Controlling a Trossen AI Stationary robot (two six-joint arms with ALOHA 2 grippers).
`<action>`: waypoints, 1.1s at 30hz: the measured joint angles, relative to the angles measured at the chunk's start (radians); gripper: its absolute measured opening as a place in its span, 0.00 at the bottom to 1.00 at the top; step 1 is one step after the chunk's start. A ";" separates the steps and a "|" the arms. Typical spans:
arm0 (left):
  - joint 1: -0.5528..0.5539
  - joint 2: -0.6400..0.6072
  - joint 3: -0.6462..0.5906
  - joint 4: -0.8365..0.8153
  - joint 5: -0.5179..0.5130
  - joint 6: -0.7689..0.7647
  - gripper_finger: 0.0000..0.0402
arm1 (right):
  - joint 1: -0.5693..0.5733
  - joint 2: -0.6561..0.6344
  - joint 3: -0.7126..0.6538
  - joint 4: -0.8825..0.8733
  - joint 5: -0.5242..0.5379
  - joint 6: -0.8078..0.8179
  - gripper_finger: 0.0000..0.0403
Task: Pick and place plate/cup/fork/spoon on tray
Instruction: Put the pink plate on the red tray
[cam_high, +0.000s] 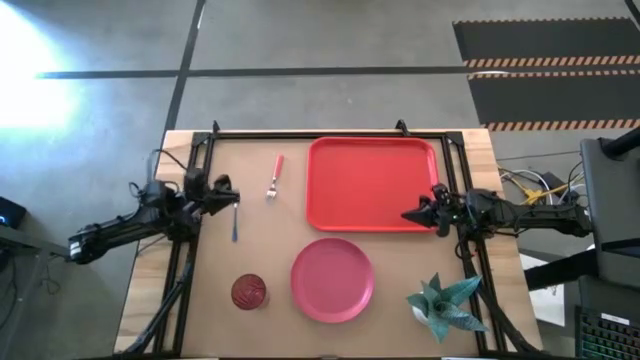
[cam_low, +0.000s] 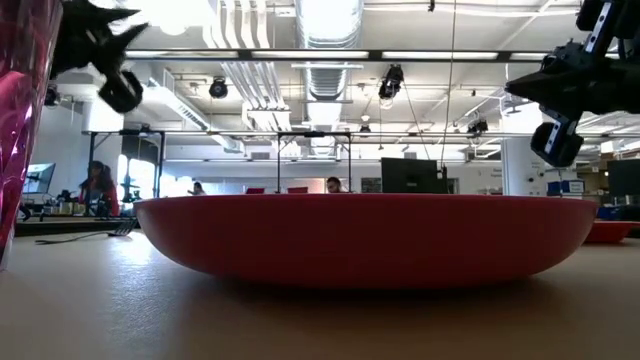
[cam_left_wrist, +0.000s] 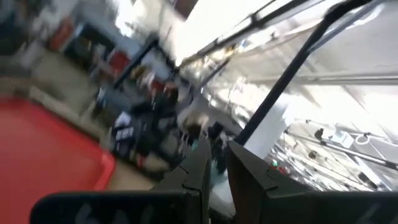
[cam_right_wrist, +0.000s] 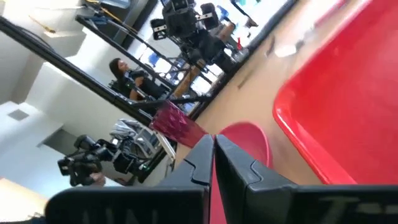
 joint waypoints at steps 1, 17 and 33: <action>0.000 0.000 0.022 0.006 -0.007 0.026 0.08 | 0.000 0.000 0.000 0.047 0.015 -0.024 0.02; 0.001 0.244 0.579 -0.012 0.066 0.361 0.23 | 0.000 0.161 0.418 0.270 0.091 -0.476 0.21; 0.001 0.490 0.854 -0.222 0.237 0.364 0.36 | 0.001 0.947 1.411 -0.810 -0.104 -0.614 0.44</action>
